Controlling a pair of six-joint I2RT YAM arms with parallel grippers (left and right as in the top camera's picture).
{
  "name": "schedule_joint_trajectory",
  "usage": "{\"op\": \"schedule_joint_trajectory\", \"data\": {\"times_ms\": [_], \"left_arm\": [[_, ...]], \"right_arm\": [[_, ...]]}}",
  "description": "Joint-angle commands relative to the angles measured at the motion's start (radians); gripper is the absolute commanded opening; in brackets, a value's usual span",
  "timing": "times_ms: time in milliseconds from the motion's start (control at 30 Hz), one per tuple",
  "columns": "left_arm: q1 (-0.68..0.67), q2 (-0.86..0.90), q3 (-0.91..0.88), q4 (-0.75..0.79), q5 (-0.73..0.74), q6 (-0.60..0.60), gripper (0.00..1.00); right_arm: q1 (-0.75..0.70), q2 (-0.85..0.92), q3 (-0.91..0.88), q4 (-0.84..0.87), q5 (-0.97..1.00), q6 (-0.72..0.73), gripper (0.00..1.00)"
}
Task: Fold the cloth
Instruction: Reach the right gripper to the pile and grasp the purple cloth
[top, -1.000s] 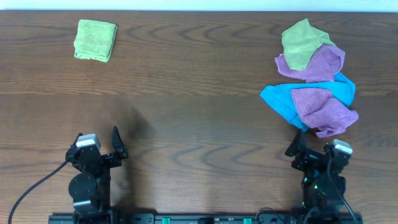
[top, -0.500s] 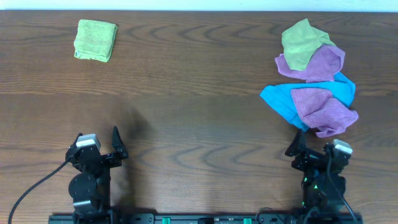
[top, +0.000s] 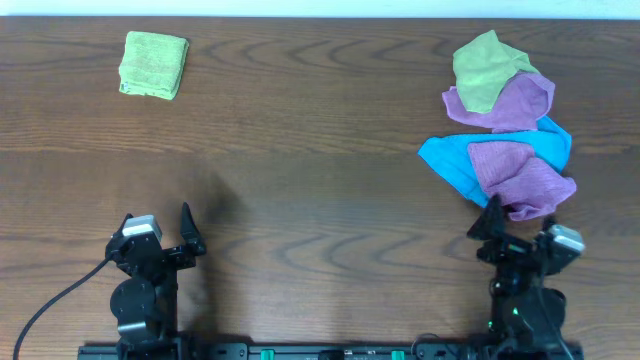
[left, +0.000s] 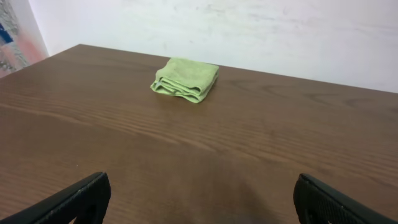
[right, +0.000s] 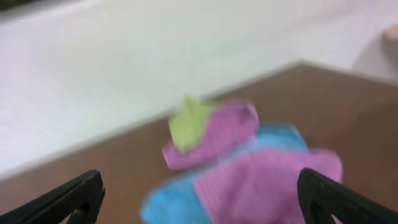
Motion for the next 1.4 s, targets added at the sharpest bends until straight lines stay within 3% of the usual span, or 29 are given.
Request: {"op": "schedule_joint_trajectory", "data": {"times_ms": [0, 133, 267, 467, 633, 767, 900, 1200, 1367], "left_arm": [[0.0, -0.007, -0.032, -0.009, -0.018, -0.004, 0.95], [0.0, -0.007, -0.032, -0.009, -0.018, -0.004, 0.95], [0.0, -0.007, -0.032, -0.009, -0.018, -0.003, 0.95], [0.0, -0.007, -0.032, -0.009, -0.018, -0.003, 0.95], [0.0, -0.007, -0.032, -0.009, -0.018, -0.004, 0.95], [0.0, -0.007, -0.032, -0.009, -0.018, -0.004, 0.95], [0.0, -0.007, -0.032, -0.009, -0.018, -0.004, 0.96], [0.0, -0.007, -0.032, -0.009, -0.019, -0.004, 0.95], [0.0, -0.007, -0.032, -0.009, -0.018, -0.003, 0.95]], "right_arm": [[-0.024, 0.026, 0.0, 0.062, 0.022, 0.02, 0.99], [-0.077, 0.205, 0.052, 0.099, 0.005, 0.026, 0.99], [-0.129, 0.46, 0.224, 0.055, -0.053, 0.025, 0.99], [-0.196, 0.91, 0.606, -0.385, -0.078, 0.059, 0.99], [-0.204, 1.122, 0.718, -0.659, -0.081, 0.096, 0.99], [-0.204, 1.146, 0.724, -0.831, -0.065, 0.245, 0.99], [-0.205, 1.089, 0.719, -0.902, -0.002, 0.253, 0.99], [-0.352, 1.102, 0.585, -0.755, -0.082, 0.108, 0.9], [-0.426, 1.112, 0.547, -0.594, -0.183, 0.029, 0.78]]}}
